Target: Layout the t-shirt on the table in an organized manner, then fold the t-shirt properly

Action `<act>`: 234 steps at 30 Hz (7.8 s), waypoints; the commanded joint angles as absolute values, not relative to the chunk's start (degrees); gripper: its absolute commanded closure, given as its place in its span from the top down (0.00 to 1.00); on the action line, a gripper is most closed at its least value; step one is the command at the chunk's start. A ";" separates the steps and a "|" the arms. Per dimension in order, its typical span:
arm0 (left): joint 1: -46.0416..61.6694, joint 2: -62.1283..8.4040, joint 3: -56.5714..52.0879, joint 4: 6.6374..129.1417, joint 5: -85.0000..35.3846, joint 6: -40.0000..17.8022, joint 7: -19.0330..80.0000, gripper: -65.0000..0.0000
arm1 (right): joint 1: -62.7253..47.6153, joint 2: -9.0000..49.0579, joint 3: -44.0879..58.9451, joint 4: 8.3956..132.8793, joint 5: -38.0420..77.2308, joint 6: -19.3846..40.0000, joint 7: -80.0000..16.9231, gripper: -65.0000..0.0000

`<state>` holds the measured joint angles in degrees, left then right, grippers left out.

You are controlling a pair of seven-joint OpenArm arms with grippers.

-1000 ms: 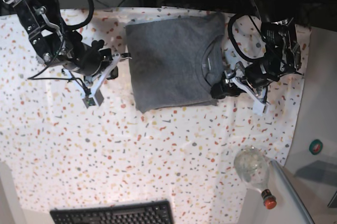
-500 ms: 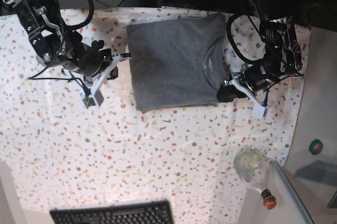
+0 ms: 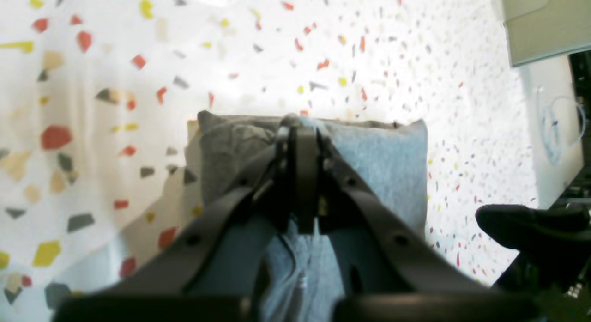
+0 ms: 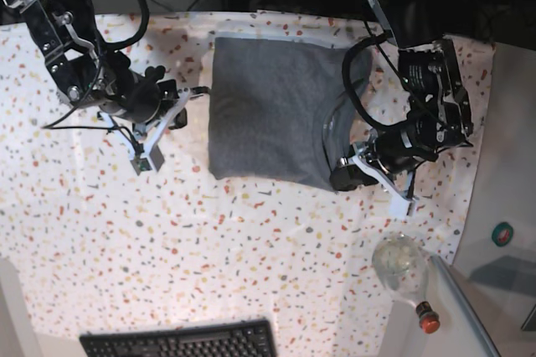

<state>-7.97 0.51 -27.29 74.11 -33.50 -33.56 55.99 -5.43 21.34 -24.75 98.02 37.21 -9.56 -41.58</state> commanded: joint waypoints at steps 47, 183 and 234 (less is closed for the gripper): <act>14.55 -6.02 -24.48 85.93 -35.47 -34.07 34.51 1.00 | 1.63 17.98 -24.40 96.13 37.49 -2.33 -40.92 0.00; 5.76 -17.27 -24.13 85.85 -23.16 -40.00 39.34 0.66 | 8.04 13.32 -52.97 89.45 37.41 -0.48 -38.02 0.00; -11.74 -6.29 -20.09 57.89 -27.47 -40.00 39.34 0.67 | -1.01 16.31 -20.79 94.37 37.41 -0.22 -38.02 0.00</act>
<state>-10.57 -6.02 -20.08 56.97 -26.26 -39.27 40.60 -1.91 15.99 -20.99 93.56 37.10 -0.58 -39.00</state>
